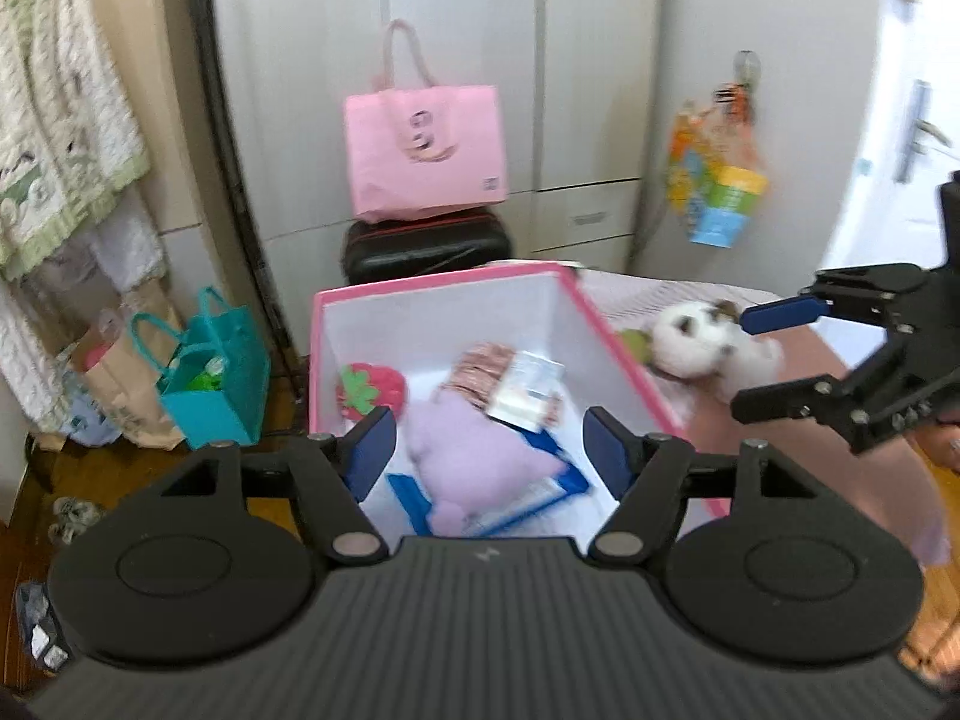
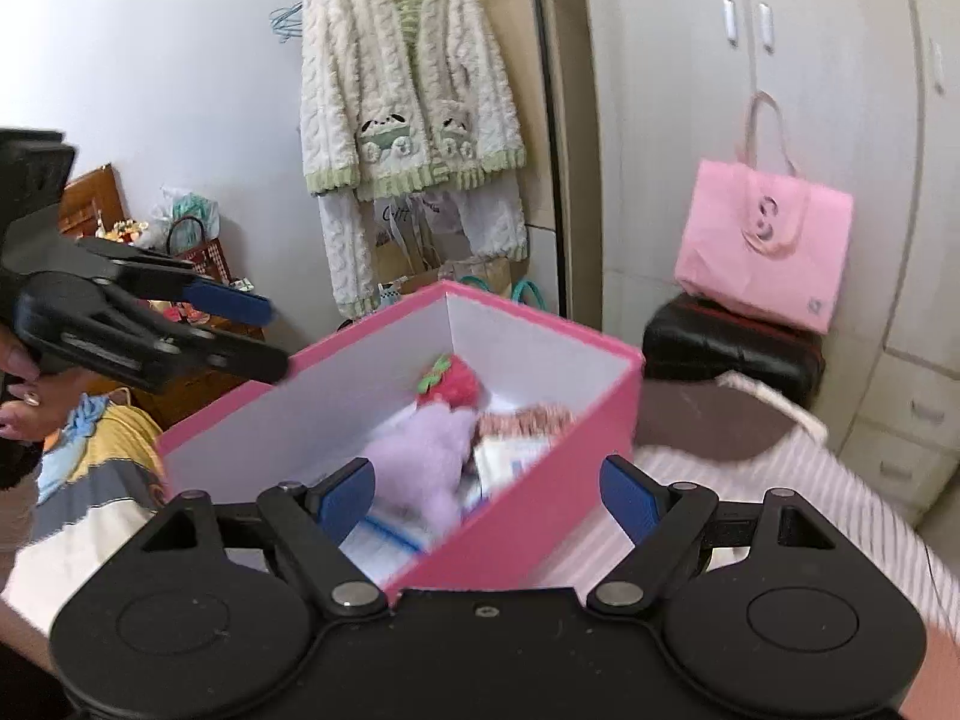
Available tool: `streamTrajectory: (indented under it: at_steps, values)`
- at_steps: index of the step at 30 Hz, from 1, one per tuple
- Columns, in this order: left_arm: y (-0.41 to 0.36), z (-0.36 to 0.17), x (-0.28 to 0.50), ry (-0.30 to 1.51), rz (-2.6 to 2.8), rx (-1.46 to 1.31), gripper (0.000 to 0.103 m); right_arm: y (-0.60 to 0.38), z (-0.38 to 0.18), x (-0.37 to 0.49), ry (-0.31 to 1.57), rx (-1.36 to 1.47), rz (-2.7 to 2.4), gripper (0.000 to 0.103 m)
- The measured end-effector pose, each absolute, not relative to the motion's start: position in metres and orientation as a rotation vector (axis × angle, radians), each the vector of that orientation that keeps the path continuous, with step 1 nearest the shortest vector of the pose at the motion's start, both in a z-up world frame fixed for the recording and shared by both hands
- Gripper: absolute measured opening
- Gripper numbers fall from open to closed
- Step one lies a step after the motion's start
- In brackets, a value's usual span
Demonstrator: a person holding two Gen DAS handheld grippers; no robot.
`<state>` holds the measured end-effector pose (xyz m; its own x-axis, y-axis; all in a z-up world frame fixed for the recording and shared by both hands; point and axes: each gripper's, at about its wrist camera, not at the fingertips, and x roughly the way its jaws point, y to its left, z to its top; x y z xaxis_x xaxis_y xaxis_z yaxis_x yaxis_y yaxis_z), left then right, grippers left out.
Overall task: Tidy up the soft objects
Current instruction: 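Withdraw both tools from the box toward the panda plush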
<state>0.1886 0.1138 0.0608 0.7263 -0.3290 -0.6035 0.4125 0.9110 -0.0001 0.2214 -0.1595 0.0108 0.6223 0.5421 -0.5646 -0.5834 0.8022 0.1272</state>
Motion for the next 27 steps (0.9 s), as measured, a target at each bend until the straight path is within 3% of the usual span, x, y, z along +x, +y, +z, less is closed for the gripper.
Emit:
streamTrajectory:
  at_steps: [13, 27]
  values:
    - [0.084, 0.070, 0.121, 0.654, -0.577, 0.153, 0.072, -0.226, 0.013, 0.118, 0.646, -0.131, 0.479, 0.086]
    - [0.002, 0.048, 0.114, 0.683, -0.664, 0.137, 0.072, -0.283, -0.009, 0.112, 0.660, -0.094, 0.492, 0.086]
